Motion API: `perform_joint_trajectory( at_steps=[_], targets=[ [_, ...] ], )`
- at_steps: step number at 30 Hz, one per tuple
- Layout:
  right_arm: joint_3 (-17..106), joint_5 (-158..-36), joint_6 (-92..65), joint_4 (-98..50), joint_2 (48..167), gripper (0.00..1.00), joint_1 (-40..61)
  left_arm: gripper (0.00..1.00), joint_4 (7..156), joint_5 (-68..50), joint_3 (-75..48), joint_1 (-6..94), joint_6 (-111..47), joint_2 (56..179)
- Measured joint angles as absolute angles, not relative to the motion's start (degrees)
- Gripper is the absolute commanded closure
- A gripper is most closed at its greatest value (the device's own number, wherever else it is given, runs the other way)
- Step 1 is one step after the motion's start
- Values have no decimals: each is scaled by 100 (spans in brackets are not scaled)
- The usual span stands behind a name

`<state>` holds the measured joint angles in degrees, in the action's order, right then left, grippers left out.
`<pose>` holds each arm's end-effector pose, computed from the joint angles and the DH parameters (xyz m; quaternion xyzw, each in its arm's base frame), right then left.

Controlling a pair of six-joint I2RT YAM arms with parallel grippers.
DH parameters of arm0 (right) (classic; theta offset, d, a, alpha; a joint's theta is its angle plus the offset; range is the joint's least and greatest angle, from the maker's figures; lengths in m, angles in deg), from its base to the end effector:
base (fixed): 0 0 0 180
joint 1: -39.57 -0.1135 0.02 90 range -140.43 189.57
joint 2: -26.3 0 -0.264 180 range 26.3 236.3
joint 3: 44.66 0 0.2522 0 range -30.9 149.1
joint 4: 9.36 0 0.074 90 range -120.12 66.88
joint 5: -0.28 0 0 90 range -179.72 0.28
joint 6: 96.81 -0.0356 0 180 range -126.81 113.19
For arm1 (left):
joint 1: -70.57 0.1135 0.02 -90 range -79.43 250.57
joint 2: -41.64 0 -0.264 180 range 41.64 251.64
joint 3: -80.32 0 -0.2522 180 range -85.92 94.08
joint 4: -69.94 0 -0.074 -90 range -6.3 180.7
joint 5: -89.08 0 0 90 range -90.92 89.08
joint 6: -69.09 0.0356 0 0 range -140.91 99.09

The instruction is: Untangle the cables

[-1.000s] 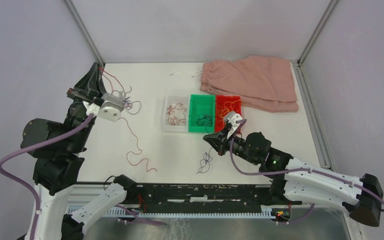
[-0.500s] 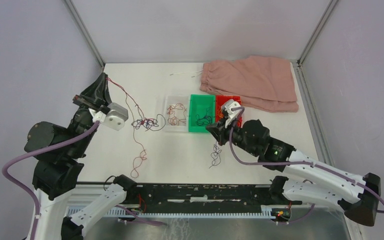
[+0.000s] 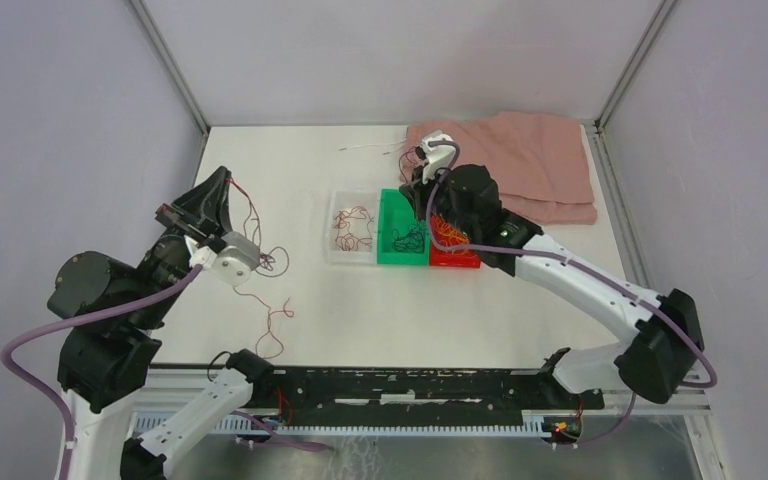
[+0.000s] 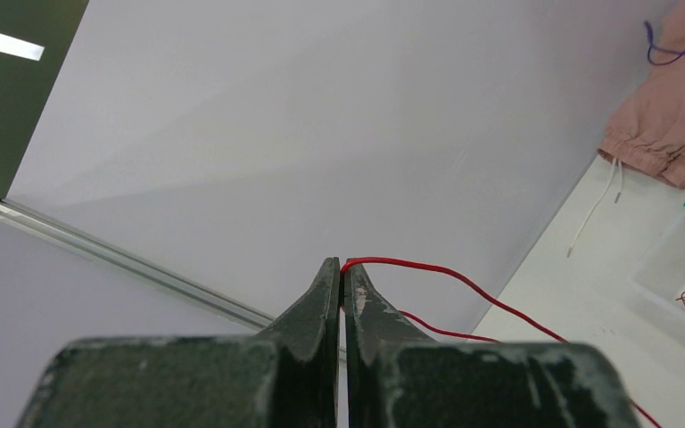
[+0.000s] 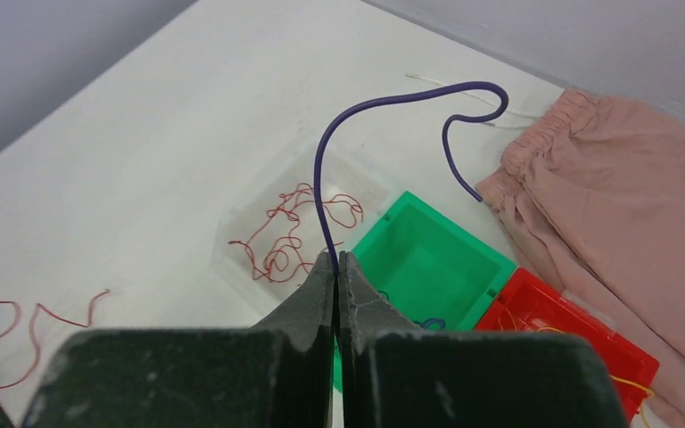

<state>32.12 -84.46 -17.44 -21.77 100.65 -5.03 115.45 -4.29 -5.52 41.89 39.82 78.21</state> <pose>0.2220 0.2143 0.3594 -0.1953 0.7404 0.2666 0.5854 0.0431 -0.0260 0.5066 0.4584 0.4306 0.1968 0.7522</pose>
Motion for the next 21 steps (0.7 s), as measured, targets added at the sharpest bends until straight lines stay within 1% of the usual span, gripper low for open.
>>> perform_joint_trajectory(
  at_steps=[9,17,19,21],
  targets=[
    [3776,-8571,-1099,-2035,11414,100,-168,97,11669,-578,-552,4189,3982,7795],
    [4213,-8752,-1158,-2158,12399,99,-87,97,11667,-602,-552,4189,3982,7789],
    [4264,-8763,-1298,-2295,12565,98,-87,97,11665,-602,-552,4189,3982,7789],
    [4281,-8761,-1460,-2474,12708,93,-87,97,11665,-604,-552,4189,3980,7789]
  ],
)
